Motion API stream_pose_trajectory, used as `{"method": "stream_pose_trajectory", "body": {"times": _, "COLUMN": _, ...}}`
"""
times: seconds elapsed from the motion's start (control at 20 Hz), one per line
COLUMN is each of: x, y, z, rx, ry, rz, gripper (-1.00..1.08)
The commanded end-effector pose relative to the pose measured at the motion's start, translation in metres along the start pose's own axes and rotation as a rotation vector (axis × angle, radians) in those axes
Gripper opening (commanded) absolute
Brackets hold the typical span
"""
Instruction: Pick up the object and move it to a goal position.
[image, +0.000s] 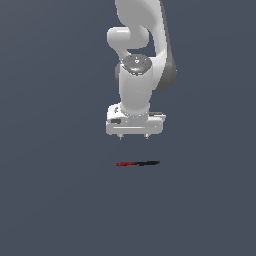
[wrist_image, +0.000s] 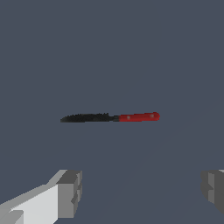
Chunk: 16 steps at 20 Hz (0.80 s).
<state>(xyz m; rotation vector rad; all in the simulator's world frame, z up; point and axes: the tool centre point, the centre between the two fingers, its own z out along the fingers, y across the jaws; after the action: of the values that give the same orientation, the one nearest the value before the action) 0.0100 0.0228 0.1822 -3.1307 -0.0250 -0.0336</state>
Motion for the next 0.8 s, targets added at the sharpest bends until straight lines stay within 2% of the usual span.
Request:
{"method": "stream_pose_trajectory", "body": {"times": 0.0, "x": 0.000, "y": 0.000, "z": 0.000, "rx": 0.000, "ry": 0.000, "rz": 0.000, "gripper": 1.00}}
{"method": "stream_pose_trajectory", "body": {"times": 0.15, "x": 0.000, "y": -0.005, "z": 0.000, "rx": 0.006, "ry": 0.001, "rz": -0.004, "gripper": 1.00}}
{"method": "stream_pose_trajectory", "body": {"times": 0.45, "x": 0.001, "y": -0.033, "z": 0.002, "rx": 0.035, "ry": 0.003, "rz": -0.023, "gripper": 1.00}}
{"method": "stream_pose_trajectory", "body": {"times": 0.75, "x": 0.001, "y": -0.033, "z": 0.003, "rx": 0.035, "ry": 0.003, "rz": -0.020, "gripper": 1.00}}
